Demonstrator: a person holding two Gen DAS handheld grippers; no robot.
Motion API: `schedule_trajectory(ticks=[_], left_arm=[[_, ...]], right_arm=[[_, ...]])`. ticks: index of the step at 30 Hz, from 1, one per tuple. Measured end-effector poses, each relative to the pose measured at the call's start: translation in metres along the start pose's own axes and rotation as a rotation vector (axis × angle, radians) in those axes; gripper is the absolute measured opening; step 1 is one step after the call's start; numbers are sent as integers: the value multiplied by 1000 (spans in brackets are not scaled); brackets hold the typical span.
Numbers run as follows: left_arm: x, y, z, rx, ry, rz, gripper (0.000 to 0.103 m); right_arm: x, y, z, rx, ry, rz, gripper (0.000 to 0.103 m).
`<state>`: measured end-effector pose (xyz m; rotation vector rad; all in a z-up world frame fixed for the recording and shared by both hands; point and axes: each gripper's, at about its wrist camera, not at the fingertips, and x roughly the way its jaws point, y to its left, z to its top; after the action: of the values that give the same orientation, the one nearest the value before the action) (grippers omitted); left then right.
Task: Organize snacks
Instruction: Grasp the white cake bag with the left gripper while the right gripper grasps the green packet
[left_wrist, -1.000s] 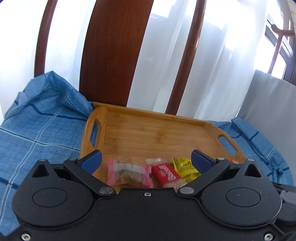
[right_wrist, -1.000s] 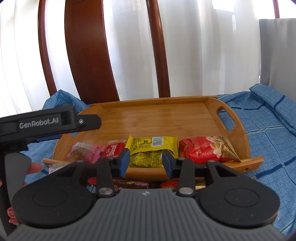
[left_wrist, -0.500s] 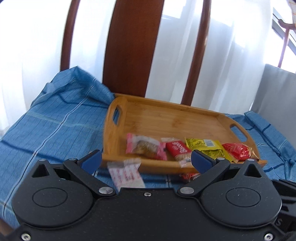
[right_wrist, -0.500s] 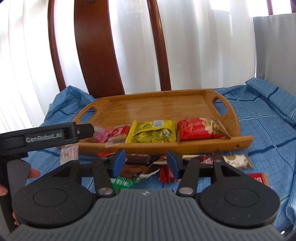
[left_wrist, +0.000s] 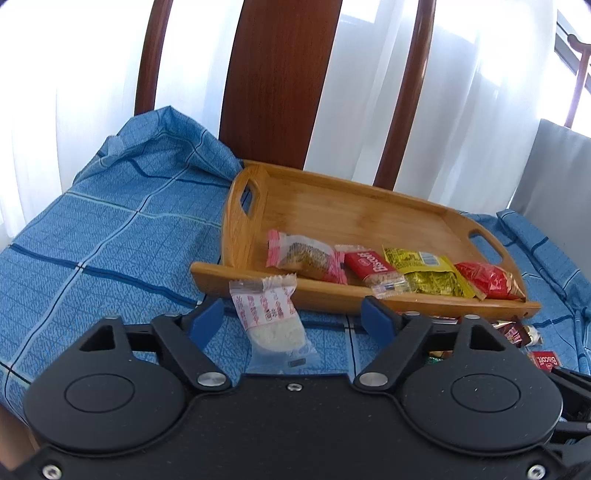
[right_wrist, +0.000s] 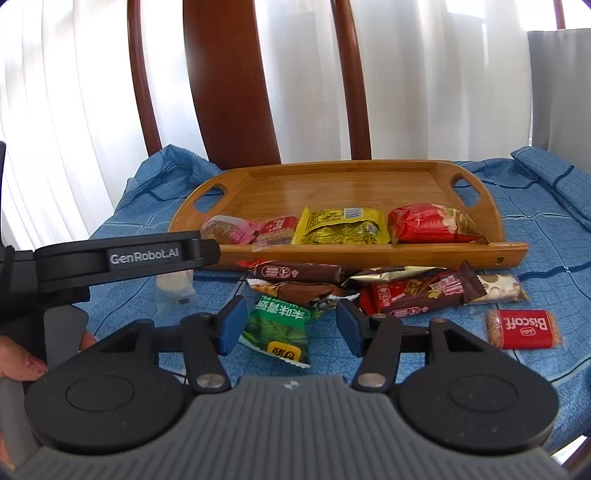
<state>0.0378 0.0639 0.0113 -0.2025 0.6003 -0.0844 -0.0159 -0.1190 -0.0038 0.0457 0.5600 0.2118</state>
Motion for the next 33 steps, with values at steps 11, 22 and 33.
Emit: schedule_trajectory(ticks=[11,22,33], left_arm=[[8,2,-2,-7,39,16,56],[11,-2,-3,15,72,30,32],[-6,-10,-3,38,75,20,31]], right_arm=[[1,3,-3,14,9,14,70],[5,8,-6,2,22,22,50],[-5,4,-6,15,15,50,36]])
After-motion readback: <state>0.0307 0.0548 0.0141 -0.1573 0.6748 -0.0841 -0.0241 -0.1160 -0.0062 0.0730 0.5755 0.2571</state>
